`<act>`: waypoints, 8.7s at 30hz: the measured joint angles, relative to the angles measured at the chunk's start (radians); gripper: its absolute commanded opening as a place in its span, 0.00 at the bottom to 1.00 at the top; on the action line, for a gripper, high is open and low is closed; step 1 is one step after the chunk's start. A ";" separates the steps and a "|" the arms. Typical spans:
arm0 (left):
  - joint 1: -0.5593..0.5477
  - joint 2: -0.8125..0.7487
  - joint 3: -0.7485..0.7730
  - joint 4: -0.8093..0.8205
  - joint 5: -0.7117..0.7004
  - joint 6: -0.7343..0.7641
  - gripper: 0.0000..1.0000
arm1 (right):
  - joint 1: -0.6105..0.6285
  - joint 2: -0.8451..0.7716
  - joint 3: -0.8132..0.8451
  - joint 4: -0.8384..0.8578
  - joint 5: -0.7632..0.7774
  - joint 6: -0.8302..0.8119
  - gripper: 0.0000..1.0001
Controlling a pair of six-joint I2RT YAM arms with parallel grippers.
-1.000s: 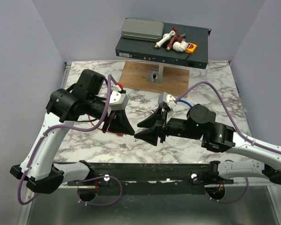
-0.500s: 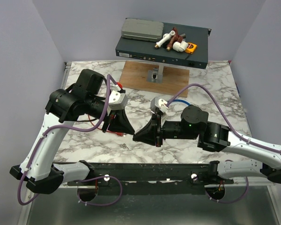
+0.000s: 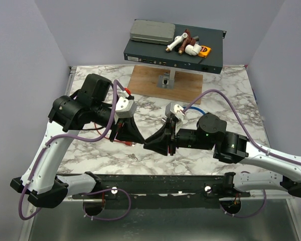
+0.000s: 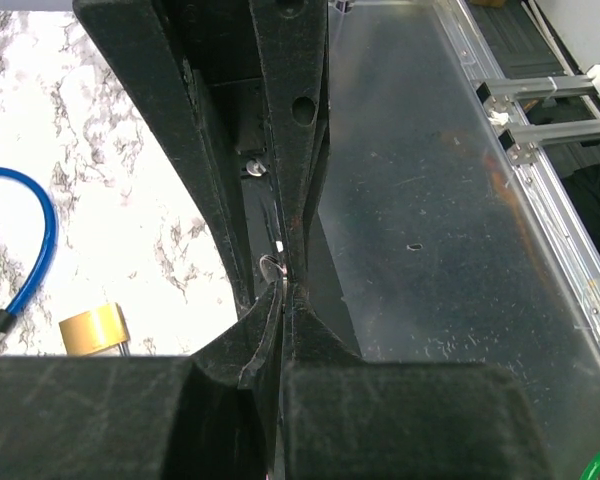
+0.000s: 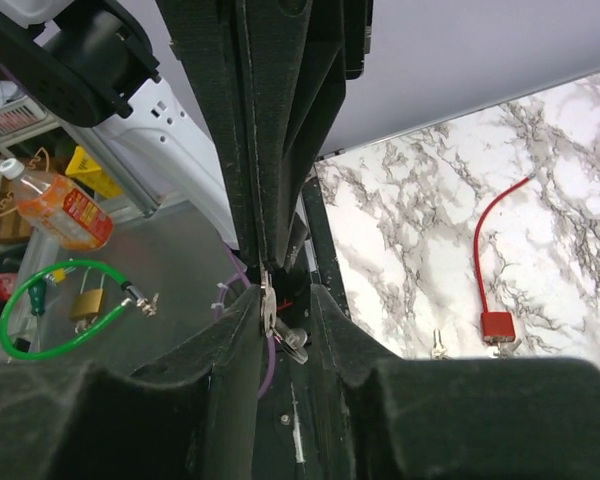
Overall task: Unlock with the key
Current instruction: Adjust the key, then pick up the lock from the center of the board, then unlock the lock.
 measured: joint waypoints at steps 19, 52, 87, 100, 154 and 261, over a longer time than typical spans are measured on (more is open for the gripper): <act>0.005 -0.006 0.000 -0.003 -0.004 0.004 0.00 | -0.002 0.042 0.037 0.003 -0.026 -0.037 0.01; -0.106 0.297 -0.579 0.704 -0.687 -0.217 0.98 | -0.038 -0.273 0.025 -0.434 0.505 0.164 0.01; -0.351 0.528 -0.764 1.189 -0.993 -0.422 0.74 | -0.038 -0.281 0.043 -0.450 0.640 0.105 0.01; -0.389 0.519 -0.750 1.128 -0.894 -0.380 0.99 | -0.038 -0.254 0.047 -0.452 0.641 0.101 0.01; -0.021 0.394 0.021 0.101 -0.223 0.142 0.00 | -0.038 -0.179 0.215 -0.480 0.644 -0.080 0.01; -0.114 0.294 -0.293 -0.163 0.009 0.058 0.00 | 0.255 0.283 0.358 -0.953 0.394 -0.616 0.01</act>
